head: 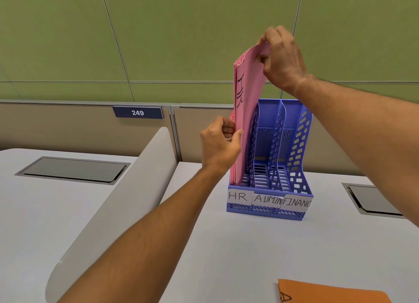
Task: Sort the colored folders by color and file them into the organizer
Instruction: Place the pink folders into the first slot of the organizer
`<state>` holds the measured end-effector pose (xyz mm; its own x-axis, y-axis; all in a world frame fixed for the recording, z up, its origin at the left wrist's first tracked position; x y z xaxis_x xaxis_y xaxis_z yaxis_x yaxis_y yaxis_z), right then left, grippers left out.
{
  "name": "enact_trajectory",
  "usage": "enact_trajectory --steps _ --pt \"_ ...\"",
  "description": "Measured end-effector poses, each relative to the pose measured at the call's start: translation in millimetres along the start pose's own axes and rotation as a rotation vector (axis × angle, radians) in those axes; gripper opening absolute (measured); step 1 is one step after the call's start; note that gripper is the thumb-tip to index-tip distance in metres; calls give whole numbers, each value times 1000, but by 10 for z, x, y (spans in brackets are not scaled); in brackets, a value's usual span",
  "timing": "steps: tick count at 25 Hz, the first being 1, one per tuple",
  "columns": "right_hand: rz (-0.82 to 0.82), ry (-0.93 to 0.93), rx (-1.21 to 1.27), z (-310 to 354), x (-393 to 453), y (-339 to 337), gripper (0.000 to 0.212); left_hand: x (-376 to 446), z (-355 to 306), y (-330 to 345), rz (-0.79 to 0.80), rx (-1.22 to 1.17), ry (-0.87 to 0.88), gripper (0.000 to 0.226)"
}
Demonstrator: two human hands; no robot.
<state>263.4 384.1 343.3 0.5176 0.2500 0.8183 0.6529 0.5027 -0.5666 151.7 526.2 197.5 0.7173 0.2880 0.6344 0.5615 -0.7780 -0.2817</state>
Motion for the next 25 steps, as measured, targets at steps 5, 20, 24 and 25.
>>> enact_trajectory --steps 5,20,24,25 --pt "76 -37 -26 -19 -39 146 29 -27 165 88 56 46 -78 19" --pt "473 -61 -100 -112 -658 763 30 -287 452 145 147 317 -53 35" --pt "514 -55 -85 -164 -794 839 38 -286 460 136 131 372 -28 51" --pt "519 -48 -94 -177 -814 840 41 -282 467 143 139 371 -27 56"
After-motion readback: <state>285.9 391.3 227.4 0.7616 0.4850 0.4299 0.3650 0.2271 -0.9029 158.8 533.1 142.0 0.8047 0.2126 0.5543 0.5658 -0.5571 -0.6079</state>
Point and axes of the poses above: each hand's wrist, its own x-axis towards the middle knuckle, its own y-axis out of the palm, z = x × y, the point moved 4 cm from there along x, towards the middle knuckle, and after that the axes turned 2 degrees about -y, right-handed, at the moved point
